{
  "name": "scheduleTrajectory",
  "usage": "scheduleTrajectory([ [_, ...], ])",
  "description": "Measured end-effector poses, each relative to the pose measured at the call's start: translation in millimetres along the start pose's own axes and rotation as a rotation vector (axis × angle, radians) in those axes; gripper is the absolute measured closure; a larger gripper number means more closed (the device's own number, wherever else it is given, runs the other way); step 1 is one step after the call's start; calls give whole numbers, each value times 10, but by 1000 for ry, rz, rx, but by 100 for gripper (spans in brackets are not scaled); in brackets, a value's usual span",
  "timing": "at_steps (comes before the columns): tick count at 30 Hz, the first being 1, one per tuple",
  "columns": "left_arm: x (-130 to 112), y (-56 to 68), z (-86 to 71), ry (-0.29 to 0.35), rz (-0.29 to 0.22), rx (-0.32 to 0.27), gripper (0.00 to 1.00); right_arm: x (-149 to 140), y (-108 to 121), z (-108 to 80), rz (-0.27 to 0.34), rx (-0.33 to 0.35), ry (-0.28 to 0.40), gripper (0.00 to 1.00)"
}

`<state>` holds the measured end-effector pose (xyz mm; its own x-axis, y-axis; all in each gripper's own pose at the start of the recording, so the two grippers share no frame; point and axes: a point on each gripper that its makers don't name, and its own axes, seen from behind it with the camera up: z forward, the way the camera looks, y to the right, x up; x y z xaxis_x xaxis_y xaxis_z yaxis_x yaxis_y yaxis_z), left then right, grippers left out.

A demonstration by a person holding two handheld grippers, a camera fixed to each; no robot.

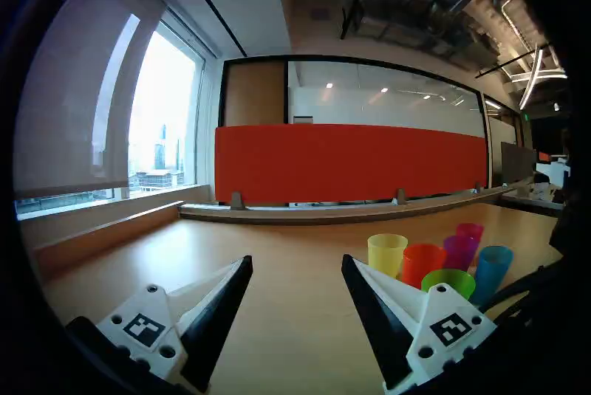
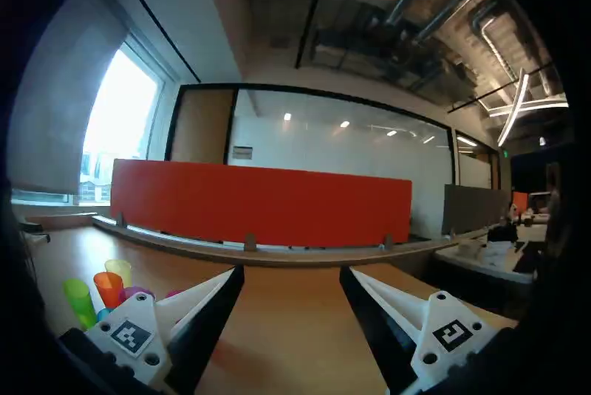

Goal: Pour water

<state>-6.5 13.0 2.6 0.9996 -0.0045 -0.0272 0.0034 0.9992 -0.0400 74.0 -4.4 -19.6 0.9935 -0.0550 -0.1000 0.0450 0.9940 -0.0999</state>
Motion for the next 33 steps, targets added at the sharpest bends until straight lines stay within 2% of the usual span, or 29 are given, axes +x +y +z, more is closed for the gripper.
scheduleTrajectory([
  [8, -11, 3, 2, 0, 0, 0, 11, -41, -68, -19, -19, 20, 19, 0],
  [20, -14, 2, 9, 0, 0, 0, 11, -197, -150, 80, 10, 44, 26, 0],
  [26, -15, -1, 6, 1, 0, 0, 11, -350, -204, 86, 12, 66, 15, 0],
  [33, -13, -3, 7, 1, 0, 0, 11, -566, -104, 69, 31, 61, -26, 0],
])
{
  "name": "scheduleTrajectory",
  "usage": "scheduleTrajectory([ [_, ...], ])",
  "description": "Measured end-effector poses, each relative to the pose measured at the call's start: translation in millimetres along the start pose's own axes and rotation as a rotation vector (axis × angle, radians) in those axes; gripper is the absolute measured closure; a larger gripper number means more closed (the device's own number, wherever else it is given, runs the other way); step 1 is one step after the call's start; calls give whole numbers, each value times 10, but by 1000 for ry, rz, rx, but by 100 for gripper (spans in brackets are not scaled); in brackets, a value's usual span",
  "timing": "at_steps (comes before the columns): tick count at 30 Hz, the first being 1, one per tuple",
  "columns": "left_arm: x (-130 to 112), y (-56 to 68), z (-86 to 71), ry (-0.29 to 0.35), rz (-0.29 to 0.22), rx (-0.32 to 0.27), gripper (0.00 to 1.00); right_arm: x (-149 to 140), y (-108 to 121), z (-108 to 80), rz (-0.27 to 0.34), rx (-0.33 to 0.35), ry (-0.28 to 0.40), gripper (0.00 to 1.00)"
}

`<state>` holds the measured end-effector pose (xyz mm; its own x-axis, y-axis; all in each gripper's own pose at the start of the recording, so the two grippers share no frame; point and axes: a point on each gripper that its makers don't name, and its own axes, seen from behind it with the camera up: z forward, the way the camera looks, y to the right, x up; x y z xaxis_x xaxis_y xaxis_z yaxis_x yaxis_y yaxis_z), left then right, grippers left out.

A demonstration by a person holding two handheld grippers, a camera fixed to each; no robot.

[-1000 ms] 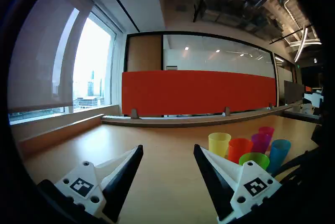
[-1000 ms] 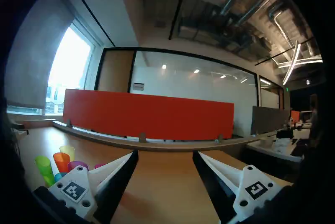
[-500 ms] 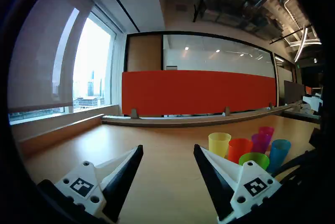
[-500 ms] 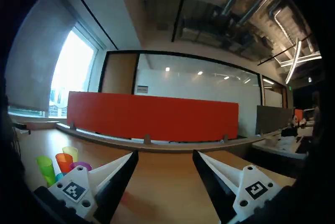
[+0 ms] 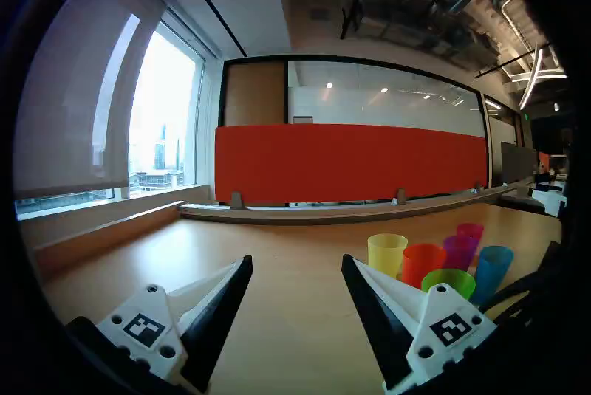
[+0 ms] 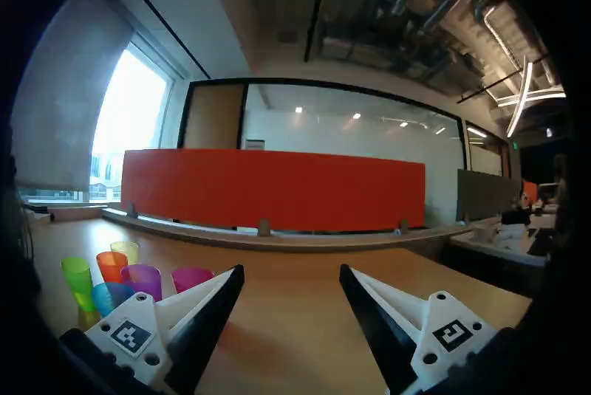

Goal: Pour water

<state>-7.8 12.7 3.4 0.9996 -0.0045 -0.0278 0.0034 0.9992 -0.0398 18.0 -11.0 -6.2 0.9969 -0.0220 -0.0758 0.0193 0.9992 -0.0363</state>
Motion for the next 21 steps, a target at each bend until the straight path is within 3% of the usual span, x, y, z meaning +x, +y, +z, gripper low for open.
scheduleTrajectory([
  [21, -3, 2, 0, 0, 0, 0, 11, -231, 98, 4, 44, 20, -65, 0],
])
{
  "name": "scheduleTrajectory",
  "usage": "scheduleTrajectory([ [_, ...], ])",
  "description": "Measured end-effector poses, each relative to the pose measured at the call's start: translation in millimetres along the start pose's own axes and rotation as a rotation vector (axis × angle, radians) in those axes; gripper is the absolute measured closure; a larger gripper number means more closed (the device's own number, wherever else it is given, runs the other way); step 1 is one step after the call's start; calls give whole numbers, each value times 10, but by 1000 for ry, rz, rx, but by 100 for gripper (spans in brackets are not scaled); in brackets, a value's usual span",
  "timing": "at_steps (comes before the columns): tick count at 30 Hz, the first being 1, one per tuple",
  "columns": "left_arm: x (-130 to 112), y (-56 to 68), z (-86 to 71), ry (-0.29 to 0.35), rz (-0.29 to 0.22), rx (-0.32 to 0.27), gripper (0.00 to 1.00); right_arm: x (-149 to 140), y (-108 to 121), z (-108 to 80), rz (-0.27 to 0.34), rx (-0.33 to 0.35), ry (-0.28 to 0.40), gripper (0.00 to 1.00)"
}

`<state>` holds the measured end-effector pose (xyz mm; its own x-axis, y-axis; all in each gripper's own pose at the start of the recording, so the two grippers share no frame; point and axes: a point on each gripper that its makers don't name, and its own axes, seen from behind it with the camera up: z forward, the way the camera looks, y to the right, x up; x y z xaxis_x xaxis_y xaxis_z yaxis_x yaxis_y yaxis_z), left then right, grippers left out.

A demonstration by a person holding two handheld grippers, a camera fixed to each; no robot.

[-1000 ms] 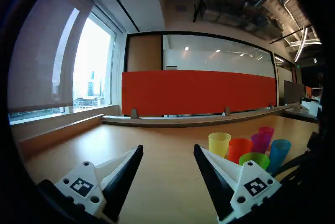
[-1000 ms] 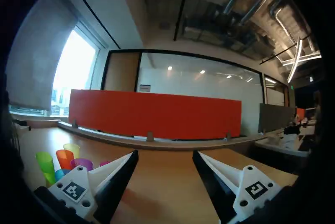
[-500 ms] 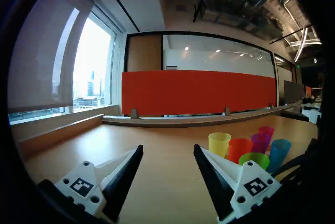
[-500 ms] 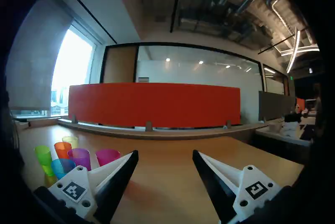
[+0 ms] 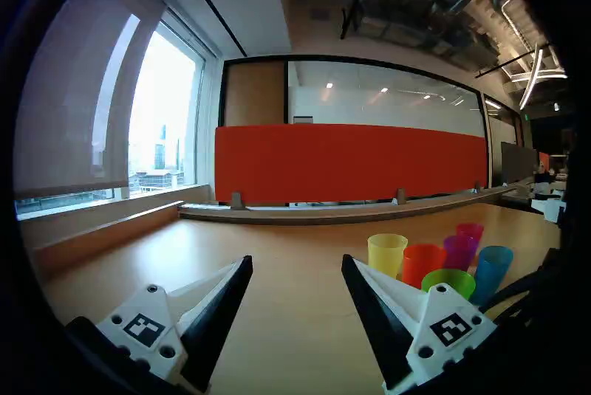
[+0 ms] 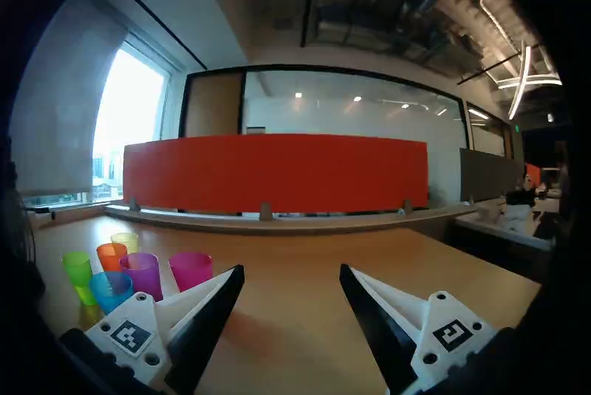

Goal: Pour water

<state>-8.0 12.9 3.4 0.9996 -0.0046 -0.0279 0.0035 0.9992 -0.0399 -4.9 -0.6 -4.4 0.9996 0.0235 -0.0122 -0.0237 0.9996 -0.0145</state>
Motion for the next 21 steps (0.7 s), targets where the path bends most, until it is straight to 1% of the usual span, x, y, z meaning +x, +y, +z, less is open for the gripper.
scheduleTrajectory([
  [5, -1, 0, 1, 0, 0, 0, 11, -2, 38, 7, 1, -5, 0, 0],
  [21, -1, -1, -7, 0, 0, 0, 11, -15, 42, 11, 2, -5, -2, 0],
])
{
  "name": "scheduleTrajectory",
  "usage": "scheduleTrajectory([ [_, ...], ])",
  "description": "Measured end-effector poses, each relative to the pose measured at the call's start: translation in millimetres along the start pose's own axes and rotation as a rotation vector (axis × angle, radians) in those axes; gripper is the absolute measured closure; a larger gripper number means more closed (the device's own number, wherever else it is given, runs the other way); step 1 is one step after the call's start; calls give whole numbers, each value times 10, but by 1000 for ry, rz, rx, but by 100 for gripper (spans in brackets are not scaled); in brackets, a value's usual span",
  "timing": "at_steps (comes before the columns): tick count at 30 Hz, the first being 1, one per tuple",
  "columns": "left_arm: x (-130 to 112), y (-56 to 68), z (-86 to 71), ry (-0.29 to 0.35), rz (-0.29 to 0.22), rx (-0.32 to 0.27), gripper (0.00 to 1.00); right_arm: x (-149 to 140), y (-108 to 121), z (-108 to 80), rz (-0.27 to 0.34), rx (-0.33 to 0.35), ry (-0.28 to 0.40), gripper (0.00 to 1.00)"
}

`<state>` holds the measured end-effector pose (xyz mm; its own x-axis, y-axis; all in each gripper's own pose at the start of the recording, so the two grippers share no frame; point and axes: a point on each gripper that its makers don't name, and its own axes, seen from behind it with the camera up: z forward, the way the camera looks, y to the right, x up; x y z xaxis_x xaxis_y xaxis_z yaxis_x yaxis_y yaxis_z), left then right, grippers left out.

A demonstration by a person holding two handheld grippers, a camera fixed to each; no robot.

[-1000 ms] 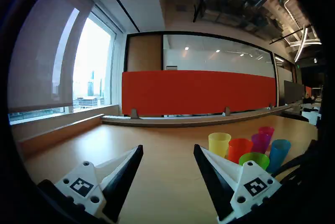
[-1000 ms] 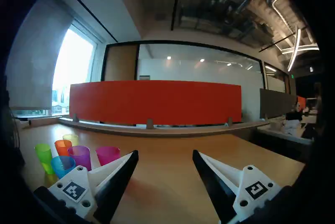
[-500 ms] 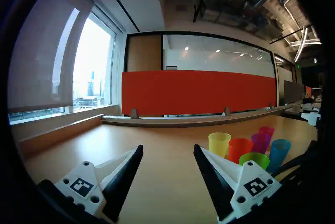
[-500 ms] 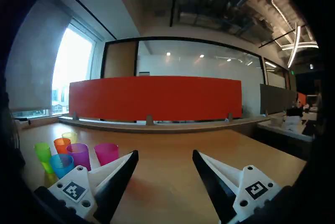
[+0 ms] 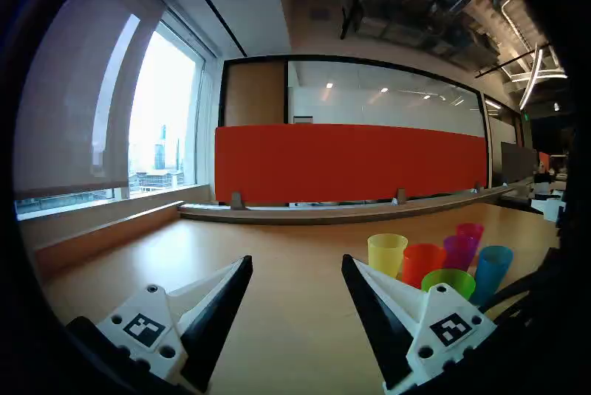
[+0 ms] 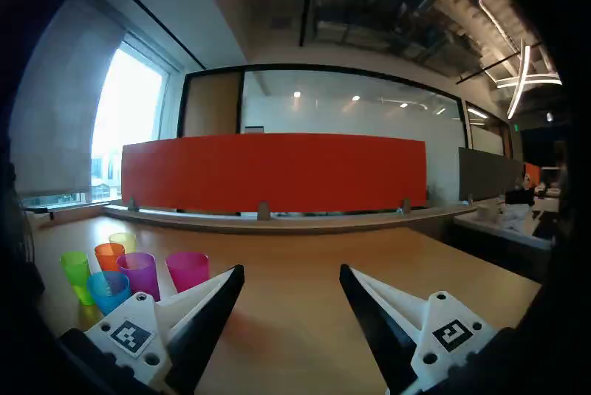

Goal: Pour water

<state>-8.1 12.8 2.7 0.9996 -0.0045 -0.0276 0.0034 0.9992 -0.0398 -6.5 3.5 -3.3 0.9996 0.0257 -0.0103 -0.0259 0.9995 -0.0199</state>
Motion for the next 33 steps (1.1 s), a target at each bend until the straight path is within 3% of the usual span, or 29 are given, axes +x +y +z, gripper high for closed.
scheduleTrajectory([
  [33, 26, -6, -3, -1, 0, 0, 11, -2, -9, -2, 0, 0, 0, 0],
])
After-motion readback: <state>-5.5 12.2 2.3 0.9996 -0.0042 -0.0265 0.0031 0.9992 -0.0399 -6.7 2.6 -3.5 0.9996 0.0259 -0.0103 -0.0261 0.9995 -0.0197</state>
